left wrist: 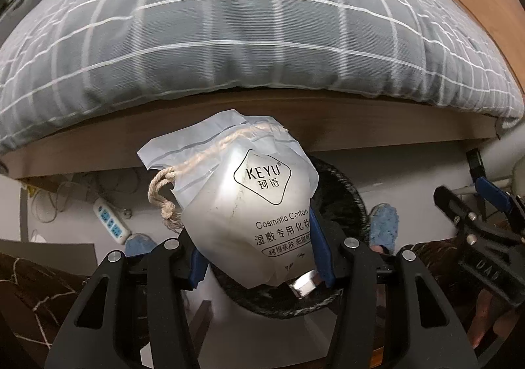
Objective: Collect trash
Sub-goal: 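Open both tools to drop the pouch and plastic bag into the bin, then raise both open tools from the bin back over the bed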
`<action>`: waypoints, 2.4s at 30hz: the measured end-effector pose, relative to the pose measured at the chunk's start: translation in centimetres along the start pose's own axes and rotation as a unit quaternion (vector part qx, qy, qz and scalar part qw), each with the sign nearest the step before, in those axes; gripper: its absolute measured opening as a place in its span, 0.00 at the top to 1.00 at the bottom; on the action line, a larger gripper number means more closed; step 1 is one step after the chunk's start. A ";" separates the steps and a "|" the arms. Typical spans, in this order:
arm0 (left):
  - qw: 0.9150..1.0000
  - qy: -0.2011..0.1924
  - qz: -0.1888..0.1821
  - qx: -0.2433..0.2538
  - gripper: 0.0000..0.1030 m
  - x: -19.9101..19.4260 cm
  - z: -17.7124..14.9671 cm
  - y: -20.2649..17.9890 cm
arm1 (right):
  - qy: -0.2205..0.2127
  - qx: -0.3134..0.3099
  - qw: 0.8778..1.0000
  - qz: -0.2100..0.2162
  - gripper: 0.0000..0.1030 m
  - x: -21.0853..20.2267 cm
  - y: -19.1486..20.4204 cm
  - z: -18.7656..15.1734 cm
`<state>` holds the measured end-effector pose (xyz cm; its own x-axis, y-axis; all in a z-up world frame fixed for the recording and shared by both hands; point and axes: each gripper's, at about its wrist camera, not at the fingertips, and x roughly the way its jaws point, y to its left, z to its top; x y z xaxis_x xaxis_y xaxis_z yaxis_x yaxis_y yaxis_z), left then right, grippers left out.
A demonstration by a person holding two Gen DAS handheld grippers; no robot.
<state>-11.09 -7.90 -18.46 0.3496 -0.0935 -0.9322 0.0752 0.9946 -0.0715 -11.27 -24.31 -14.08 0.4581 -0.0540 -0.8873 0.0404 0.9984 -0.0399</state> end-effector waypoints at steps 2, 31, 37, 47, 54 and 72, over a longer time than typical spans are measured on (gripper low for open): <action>1.000 0.001 -0.004 0.009 0.51 0.1 0.0 -1.3 | -0.007 0.015 1.000 -0.002 0.16 -0.4 -1.2 0.1; 0.992 -0.113 0.061 0.002 0.06 -7.1 3.6 1.4 | -0.101 -0.001 0.995 0.001 0.16 -4.4 0.1 4.6; 0.990 -0.127 0.066 -0.009 0.06 -8.2 4.9 2.5 | -0.127 -0.001 0.992 0.012 0.15 -5.2 0.6 6.8; 0.984 -0.161 0.068 -0.031 0.06 -11.3 9.6 3.5 | -0.170 -0.011 0.985 0.025 0.16 -6.9 1.8 11.8; 0.981 -0.179 0.069 -0.040 0.06 -12.0 13.7 4.4 | -0.191 -0.014 0.981 0.025 0.15 -7.2 2.5 15.8; 0.978 -0.189 0.085 -0.013 0.06 -6.2 25.8 2.7 | -0.199 -0.023 0.980 0.008 0.16 -3.1 1.6 26.7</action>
<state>11.07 -5.78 -3.73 0.6753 0.0675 -0.7344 -0.0353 0.9976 0.0592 11.10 -22.99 0.89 0.7683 -0.0313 -0.6394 -0.0062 0.9984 -0.0564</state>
